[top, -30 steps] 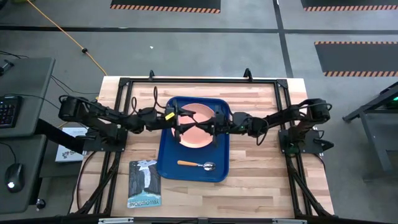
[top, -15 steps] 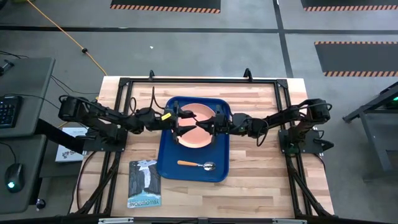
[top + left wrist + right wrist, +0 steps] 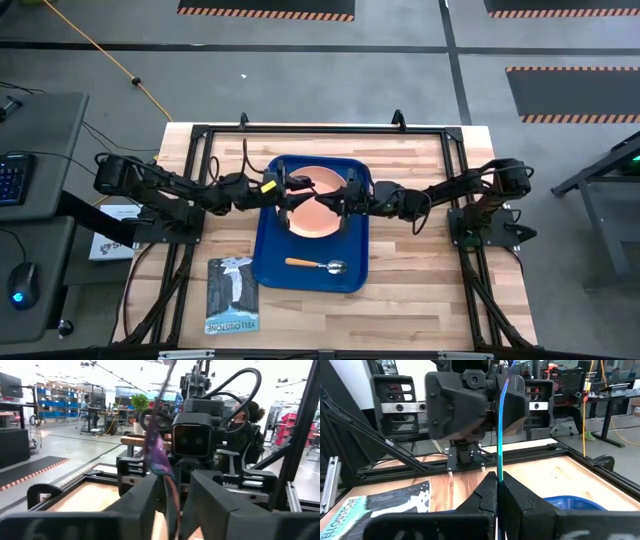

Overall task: Pick and place plate/cup/fork/spoon on tray
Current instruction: Put the purple fork on the blue serving tray

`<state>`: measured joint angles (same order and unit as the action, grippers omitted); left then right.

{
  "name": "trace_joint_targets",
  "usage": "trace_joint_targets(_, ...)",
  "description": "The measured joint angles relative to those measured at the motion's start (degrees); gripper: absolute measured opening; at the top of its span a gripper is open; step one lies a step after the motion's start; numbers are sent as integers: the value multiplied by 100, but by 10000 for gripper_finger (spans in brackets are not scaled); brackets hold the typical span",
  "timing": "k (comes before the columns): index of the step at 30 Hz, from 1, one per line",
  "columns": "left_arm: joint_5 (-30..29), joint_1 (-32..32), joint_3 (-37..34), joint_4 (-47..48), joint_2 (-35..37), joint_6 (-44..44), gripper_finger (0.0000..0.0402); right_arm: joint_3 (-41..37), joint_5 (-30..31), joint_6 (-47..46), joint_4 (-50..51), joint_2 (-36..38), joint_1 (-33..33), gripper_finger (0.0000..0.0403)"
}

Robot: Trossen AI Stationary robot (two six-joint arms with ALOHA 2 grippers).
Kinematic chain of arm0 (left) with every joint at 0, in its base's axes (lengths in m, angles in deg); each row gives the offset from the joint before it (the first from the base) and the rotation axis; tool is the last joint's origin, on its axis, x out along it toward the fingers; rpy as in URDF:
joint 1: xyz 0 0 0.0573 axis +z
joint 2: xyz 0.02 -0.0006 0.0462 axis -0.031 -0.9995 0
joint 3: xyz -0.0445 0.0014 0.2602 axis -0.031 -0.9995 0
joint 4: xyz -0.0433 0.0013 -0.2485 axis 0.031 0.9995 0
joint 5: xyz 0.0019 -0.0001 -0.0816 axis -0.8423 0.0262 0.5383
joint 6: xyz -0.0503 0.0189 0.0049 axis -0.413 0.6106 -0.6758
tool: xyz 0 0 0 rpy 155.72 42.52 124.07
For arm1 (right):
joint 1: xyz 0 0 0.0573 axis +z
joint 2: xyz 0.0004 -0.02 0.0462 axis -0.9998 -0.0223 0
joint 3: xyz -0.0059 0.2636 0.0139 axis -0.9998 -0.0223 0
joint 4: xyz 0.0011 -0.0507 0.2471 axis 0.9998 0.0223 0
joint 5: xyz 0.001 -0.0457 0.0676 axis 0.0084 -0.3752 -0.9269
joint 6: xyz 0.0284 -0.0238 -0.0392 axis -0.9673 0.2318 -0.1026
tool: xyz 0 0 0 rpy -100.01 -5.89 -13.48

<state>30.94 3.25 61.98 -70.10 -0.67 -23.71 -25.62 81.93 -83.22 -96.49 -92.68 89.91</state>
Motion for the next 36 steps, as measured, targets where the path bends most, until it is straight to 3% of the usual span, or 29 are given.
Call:
trace_joint_targets(6, 16, 0, 0, 4, 1, -19, 18, 0, -76, 4, 10, 0, -2, 0)
trace_joint_targets(14, -124, -9, 0, 155, 1, 115, 5, 0, -24, -87, 140, 0, -11, 17)
trace_joint_targets(19, -292, -5, -2, 576, 163, 267, 3, -2, 327, -85, 732, 279, -4, 68)
trace_joint_targets(27, -892, 7, -4, 2345, 1239, 324, 1, -4, 577, 141, 2023, 1027, 143, 166)
trace_joint_targets(31, -497, 154, -4, 3383, 1568, -221, 1, -4, 558, 257, 2235, 1026, 190, 184)
trace_joint_targets(36, 408, 420, 34, 3472, 1442, -814, 1, -4, 373, 168, 2224, 973, 168, 186)
